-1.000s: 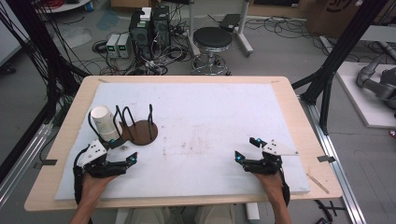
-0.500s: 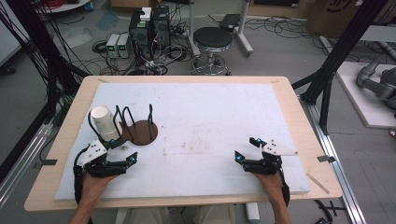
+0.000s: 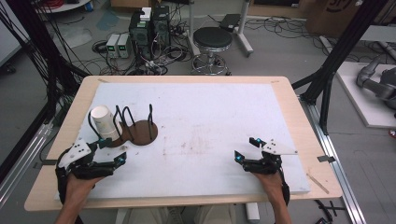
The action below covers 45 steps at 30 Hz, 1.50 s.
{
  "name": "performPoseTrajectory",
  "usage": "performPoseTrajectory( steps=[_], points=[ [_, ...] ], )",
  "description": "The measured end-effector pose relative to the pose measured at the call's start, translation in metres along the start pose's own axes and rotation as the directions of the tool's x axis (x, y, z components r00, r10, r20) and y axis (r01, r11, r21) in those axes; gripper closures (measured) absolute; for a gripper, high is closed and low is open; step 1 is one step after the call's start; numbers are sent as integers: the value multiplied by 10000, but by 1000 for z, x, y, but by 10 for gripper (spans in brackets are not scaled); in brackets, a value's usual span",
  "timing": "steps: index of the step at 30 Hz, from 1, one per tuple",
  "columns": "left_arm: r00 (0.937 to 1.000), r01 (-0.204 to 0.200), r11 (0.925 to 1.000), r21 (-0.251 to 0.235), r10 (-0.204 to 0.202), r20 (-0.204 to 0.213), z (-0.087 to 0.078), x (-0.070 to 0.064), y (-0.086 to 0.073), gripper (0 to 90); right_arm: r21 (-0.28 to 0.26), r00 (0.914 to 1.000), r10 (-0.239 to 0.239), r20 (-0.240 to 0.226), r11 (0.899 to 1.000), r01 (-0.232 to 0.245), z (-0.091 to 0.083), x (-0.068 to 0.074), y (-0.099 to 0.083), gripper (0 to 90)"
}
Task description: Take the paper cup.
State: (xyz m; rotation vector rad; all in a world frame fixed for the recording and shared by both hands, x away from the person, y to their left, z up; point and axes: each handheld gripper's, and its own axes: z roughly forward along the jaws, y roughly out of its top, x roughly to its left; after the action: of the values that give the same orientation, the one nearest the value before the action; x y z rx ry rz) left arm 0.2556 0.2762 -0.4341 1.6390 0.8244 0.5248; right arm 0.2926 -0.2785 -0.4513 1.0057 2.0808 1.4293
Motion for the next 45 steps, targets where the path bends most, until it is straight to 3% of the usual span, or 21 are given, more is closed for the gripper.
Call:
performPoseTrajectory(
  steps=[8,10,17,19,23,24,33,34,35,36,37,38,41,45],
  points=[
    [9991,-395,9990,-197,397,113,-19,12,25,162,-21,10000,-48,17,10000,48,0,0,0,156],
    [9978,-500,9980,-377,515,415,-24,19,39,162,-36,10000,-74,32,10000,74,0,0,0,156],
    [9936,-859,9951,-484,892,694,-28,36,71,162,-17,10000,-79,50,10000,79,0,0,0,156],
    [9903,-1104,9935,-291,1125,815,-26,46,84,162,-23,10000,-60,44,10000,60,0,1,0,156],
    [9879,-1172,9930,-154,1182,1000,-22,56,95,162,-56,9999,-126,81,9999,127,0,1,0,157],
    [9852,-1238,9923,-20,1231,1196,-19,64,101,162,-46,9999,-111,82,9999,111,0,1,0,157],
    [9714,-1559,9834,931,1355,1951,-4,95,124,162,4,9998,-151,89,9999,151,0,1,0,157],
    [9657,-1656,9797,1129,1379,2202,-2,102,128,162,-1,9998,-165,95,9999,165,0,1,0,157],
    [9657,-1656,9797,1129,1379,2202,-2,102,128,162,-1,9998,-165,95,9999,165,0,1,0,157],
    [9583,-1862,9733,1340,1499,2431,2,107,131,162,2,9998,-171,101,9999,171,0,1,0,157],
    [9550,-1993,9686,1486,1579,2513,3,109,133,162,31,9999,-131,85,9999,130,0,2,0,157],
    [9550,-1993,9686,1486,1579,2513,3,109,133,162,31,9999,-131,85,9999,130,0,2,0,157],
    [9415,-2301,9550,1871,1698,2912,10,115,137,162,36,9999,-109,107,9999,109,0,2,0,156],
    [9243,-2878,9262,2435,2021,3236,19,119,142,168,101,9998,-181,106,9998,180,1,1,1,157]
  ],
)
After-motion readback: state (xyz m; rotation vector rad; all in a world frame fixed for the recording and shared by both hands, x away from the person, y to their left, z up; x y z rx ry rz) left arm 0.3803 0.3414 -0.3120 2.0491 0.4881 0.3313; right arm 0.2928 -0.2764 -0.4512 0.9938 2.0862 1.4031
